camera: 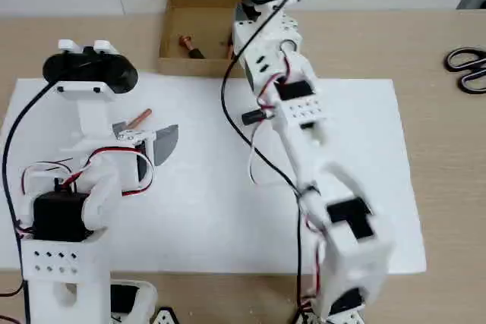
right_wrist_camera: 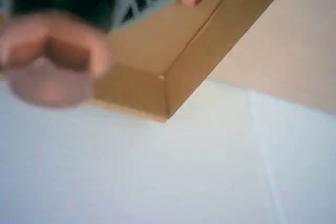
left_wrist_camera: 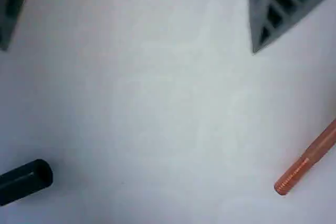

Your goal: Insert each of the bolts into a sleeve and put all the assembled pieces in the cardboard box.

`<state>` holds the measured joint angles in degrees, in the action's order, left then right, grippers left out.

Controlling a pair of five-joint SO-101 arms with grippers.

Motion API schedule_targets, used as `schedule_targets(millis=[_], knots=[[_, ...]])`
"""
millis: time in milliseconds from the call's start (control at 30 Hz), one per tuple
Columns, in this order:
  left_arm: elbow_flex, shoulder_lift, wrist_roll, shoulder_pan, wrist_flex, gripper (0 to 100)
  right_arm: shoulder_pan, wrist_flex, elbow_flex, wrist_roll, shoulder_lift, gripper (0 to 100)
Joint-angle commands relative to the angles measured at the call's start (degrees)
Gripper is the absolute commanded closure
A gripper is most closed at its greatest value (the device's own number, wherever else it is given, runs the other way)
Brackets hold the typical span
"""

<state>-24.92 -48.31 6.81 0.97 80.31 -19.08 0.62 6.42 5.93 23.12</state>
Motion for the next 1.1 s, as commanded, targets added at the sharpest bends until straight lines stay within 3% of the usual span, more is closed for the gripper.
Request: schedule_targets(millis=[0, 300, 533, 967, 1067], knots=[[-0.04, -0.79, -0.44, 0.35, -0.26, 72, 0.04, 6.2, 12.22, -0.26, 9.54, 99.5], [-2.07, -0.88, -0.35, 0.0, -2.55, 72, -2.86, 7.16, 19.78, -0.44, 20.88, 99.1], [-2.07, -0.88, -0.35, -0.09, -2.64, 72, -3.21, 2.68, 19.87, -0.53, 23.43, 80.9], [-2.07, -0.88, -0.35, -0.09, -2.37, 72, -2.77, 1.8, 20.92, -0.62, 21.49, 80.4], [-2.07, -0.88, -0.35, -0.09, -2.37, 72, -1.63, -2.95, 20.92, -0.44, 18.51, 80.4]])
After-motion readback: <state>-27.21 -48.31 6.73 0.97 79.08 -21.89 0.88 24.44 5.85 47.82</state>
